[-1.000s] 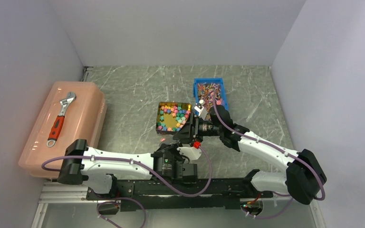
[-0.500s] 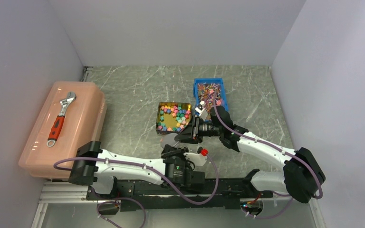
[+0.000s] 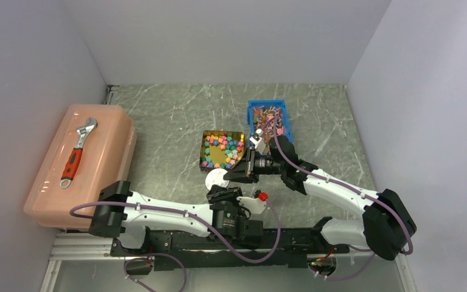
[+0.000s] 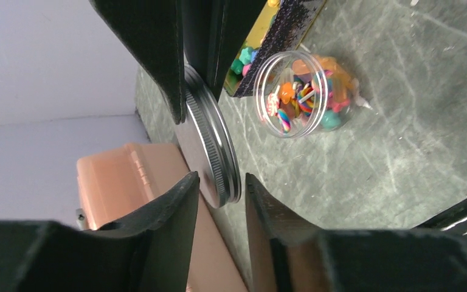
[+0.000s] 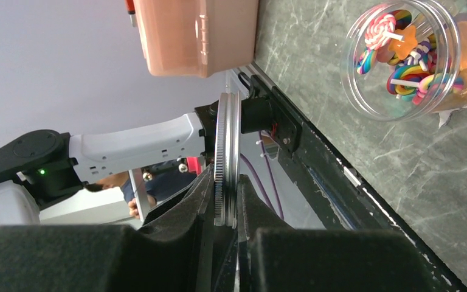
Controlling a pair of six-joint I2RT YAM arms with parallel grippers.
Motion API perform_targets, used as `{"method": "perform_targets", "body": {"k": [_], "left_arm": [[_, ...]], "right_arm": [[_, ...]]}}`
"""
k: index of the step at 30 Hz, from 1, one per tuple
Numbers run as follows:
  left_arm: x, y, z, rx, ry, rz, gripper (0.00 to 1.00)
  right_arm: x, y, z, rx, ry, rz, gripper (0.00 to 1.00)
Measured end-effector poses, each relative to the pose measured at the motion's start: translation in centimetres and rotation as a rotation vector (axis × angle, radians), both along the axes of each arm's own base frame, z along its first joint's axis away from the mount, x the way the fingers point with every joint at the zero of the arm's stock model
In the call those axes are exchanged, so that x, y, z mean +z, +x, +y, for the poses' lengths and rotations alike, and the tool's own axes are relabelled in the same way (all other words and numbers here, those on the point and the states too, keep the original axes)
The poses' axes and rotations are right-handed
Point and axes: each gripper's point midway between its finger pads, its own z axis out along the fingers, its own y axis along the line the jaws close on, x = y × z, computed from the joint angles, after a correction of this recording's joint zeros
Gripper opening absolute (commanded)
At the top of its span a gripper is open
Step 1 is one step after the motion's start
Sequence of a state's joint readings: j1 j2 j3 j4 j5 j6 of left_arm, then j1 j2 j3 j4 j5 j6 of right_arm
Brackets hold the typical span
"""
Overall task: Pack the candies
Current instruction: Pick up the bottle lid at the center of the board.
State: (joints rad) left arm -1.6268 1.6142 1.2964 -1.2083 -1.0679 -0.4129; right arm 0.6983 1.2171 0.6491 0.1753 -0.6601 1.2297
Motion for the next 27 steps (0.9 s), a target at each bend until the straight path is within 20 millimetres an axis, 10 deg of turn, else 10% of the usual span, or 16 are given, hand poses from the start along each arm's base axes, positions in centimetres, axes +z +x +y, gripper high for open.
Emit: {"method": "perform_targets", "body": {"k": [27], "left_arm": [[2.8,-0.2,-2.1,-0.064,-0.563,0.322,0.88]], "right_arm": [[-1.0,0.4,-0.9,-0.014,-0.054,-0.090,0.00]]}}
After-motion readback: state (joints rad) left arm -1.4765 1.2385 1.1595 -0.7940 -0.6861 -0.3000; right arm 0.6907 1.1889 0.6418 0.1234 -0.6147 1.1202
